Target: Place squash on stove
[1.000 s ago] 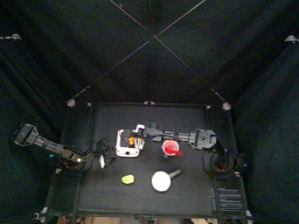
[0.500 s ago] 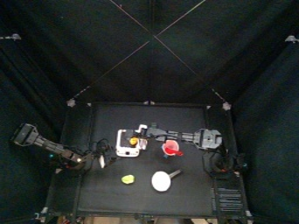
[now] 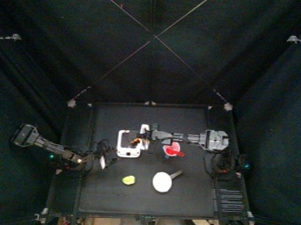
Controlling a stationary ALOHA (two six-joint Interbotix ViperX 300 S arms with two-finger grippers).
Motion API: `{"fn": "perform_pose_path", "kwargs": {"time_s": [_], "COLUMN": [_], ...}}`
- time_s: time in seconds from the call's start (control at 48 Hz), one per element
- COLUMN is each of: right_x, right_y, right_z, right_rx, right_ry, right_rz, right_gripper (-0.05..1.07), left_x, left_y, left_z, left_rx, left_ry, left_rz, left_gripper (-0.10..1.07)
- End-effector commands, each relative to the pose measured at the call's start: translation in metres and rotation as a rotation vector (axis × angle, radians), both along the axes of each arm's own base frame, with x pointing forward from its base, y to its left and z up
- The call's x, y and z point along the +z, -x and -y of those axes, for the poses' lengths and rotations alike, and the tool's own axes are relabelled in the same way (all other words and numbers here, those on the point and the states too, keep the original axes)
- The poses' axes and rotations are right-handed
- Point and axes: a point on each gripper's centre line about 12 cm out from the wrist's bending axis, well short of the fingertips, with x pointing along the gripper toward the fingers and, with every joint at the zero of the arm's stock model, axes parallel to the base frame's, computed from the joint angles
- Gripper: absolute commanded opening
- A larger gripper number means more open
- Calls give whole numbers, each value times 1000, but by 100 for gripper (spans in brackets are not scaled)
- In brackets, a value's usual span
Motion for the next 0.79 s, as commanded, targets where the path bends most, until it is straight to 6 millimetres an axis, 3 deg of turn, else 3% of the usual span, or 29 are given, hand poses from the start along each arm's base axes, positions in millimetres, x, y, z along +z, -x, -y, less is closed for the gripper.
{"fn": "perform_pose_path", "kwargs": {"time_s": [0.0, 0.375, 0.771], "right_x": [33, 52, 94], "right_y": [-1, -1, -3], "right_z": [-8, -14, 5], "right_rx": [18, 33, 6], "right_ry": [16, 26, 180], "right_rz": [106, 171, -25], "right_gripper": [70, 70, 70], "left_x": [3, 3, 3], "left_y": [-3, -3, -2], "left_z": [1, 1, 1], "left_rx": [-2, -2, 4], "left_ry": [-2, -3, 4], "left_rz": [11, 9, 7], "left_gripper": [97, 97, 97]}}
